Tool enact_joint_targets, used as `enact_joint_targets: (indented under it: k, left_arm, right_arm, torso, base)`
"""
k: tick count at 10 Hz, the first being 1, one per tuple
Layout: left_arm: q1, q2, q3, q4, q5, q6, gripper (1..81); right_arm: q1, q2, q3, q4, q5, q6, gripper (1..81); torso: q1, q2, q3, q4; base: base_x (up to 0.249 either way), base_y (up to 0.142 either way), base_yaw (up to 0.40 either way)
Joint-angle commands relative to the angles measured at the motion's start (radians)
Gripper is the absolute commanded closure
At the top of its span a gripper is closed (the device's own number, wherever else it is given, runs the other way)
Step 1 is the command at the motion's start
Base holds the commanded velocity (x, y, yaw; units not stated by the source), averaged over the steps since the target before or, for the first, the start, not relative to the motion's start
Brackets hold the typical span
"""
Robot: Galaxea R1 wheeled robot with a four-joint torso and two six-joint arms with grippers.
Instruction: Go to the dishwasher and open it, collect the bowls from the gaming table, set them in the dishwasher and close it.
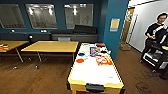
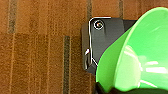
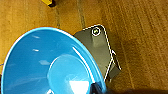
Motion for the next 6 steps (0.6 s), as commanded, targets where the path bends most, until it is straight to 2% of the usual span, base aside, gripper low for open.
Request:
enact_joint_targets:
  k: [1,6]
  left_arm:
    - [-0.033,-0.037,-0.004,0.01,0.057,0.007,81.1]
    - [-0.031,-0.02,-0.01,0.018,0.058,0.007,81.1]
  right_arm:
    - [0.032,-0.032,0.0,-0.031,-0.063,0.001,81.1]
    - [0.032,-0.027,0.002,-0.04,-0.065,0.001,81.1]
  torso:
    - [0.001,0.0,0.0,0.0]
    - [0.001,0.0,0.0,0.0]
  base:
    - [-0.141,0.0,0.0]
    - [-0.148,0.0,0.0]
